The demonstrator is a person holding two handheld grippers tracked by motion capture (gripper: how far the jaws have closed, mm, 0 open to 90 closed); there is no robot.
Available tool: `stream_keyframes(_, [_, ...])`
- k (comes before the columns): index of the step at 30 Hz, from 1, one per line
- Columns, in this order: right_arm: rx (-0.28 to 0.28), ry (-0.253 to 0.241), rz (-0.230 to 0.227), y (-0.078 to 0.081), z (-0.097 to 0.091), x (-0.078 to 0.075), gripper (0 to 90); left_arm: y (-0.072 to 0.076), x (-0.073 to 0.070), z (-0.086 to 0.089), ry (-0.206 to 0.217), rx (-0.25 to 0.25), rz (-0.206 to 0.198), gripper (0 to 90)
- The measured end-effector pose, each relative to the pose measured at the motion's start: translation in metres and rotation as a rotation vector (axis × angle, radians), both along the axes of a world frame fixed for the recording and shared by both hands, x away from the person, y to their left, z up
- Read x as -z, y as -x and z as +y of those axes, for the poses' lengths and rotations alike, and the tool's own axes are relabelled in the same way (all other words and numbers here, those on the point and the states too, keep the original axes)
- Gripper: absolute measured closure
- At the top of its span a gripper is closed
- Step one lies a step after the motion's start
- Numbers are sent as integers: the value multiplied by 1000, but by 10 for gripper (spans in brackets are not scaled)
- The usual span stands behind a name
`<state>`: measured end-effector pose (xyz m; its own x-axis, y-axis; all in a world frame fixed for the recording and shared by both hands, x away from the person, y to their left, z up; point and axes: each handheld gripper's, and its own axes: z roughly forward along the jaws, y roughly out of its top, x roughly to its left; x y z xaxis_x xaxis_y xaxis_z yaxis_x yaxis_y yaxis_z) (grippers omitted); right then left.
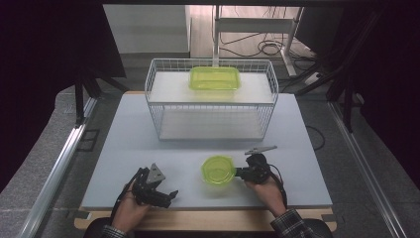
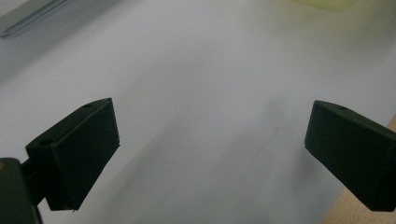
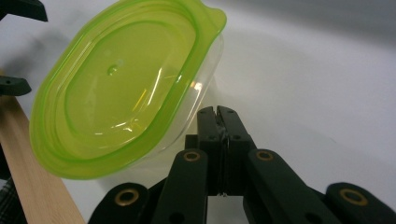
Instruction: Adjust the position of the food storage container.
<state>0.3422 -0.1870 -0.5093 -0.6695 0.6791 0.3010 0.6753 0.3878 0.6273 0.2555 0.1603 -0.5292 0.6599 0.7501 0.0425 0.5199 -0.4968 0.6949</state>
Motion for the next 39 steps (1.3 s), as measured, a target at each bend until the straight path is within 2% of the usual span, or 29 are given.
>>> stream_keyframes(5, [-46,3,0,-3,21,1,884,0,0,1,0,0,1,27])
stream_keyframes(9, [-64,19,-13,-3,29,3,882,0,-1,1,1,1,1,27])
stream_keyframes(13, [-57,53,-53,-3,24,1,864,0,-2,2,21,0,-2,25])
stream_keyframes(21, [-24,70,-136,2,6,-12,783,1,-3,3,36,6,-13,23])
stream_keyframes(22, [-24,70,-136,2,6,-12,783,1,-3,3,36,6,-13,23])
stream_keyframes(24, [-21,86,-176,6,0,-16,707,1,-4,2,46,12,-18,22])
stream_keyframes(26, [-16,91,-187,8,-2,-17,673,2,-4,2,46,13,-21,21])
stream_keyframes(28, [-10,92,-210,10,-6,-21,582,2,-4,2,41,15,-26,21])
stream_keyframes(29, [-11,83,-223,11,-9,-23,498,2,-4,1,40,16,-31,19])
stream_keyframes(34, [-30,56,-271,15,-15,-25,265,2,-4,2,35,16,-40,16])
stream_keyframes(36, [-41,56,-276,17,-17,-24,192,2,-3,2,34,14,-41,16])
stream_keyframes(39, [-38,55,-270,21,-20,-20,130,2,-3,1,28,16,-42,16])
